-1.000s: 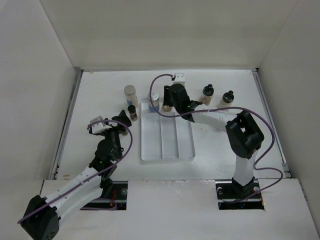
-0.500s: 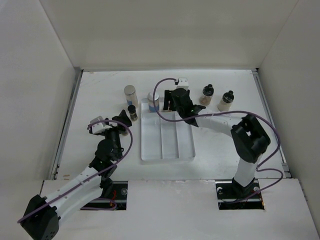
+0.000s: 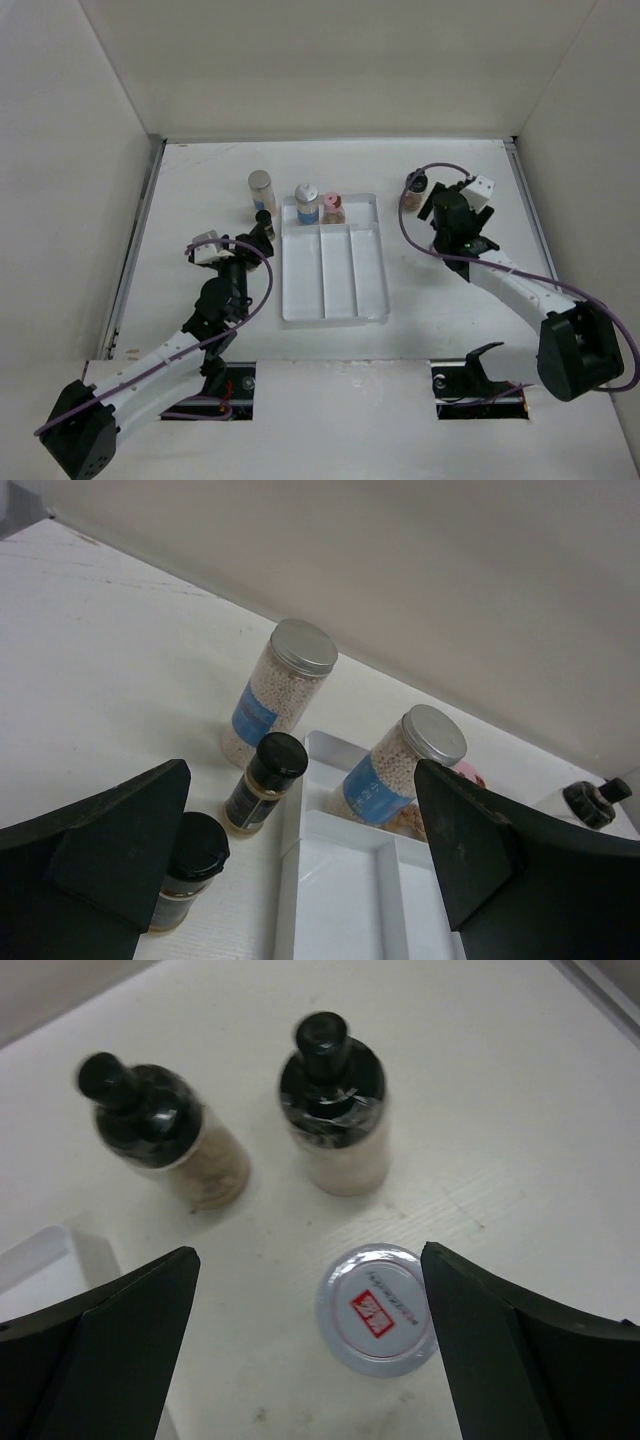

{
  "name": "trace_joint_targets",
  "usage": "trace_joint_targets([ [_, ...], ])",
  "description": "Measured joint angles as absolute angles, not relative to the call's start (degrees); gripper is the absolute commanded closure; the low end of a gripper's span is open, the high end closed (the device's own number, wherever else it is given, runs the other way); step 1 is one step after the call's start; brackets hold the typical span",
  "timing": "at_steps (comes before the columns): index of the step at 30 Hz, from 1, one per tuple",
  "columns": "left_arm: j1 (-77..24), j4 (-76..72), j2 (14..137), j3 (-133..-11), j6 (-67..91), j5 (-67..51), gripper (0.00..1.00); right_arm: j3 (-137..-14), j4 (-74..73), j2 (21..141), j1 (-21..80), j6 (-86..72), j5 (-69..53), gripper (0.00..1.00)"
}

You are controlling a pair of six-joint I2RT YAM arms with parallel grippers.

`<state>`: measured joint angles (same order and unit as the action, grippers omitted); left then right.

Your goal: Organize the condiment bottles

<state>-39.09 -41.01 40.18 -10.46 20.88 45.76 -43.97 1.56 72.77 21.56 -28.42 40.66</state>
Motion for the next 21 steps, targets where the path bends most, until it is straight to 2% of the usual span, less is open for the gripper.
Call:
trace_joint_targets([
  [8,-39.31,-41.01,39.77,-10.46,20.91,44.77,0.03,-41.78,-3.73,72.79,19.42,-30.59,40.34,0.01],
  [17,-39.57,-40.97,39.88,-10.46,20.93,44.56,0.03,-39.55,-3.38,78.04,18.70,-32.18,35.92,0.22],
  [21,-39.55,-40.95,40.29,-10.46,20.93,44.53,0.03,-39.62,-2.42,80.05,18.41,-32.36,36.12,0.23],
])
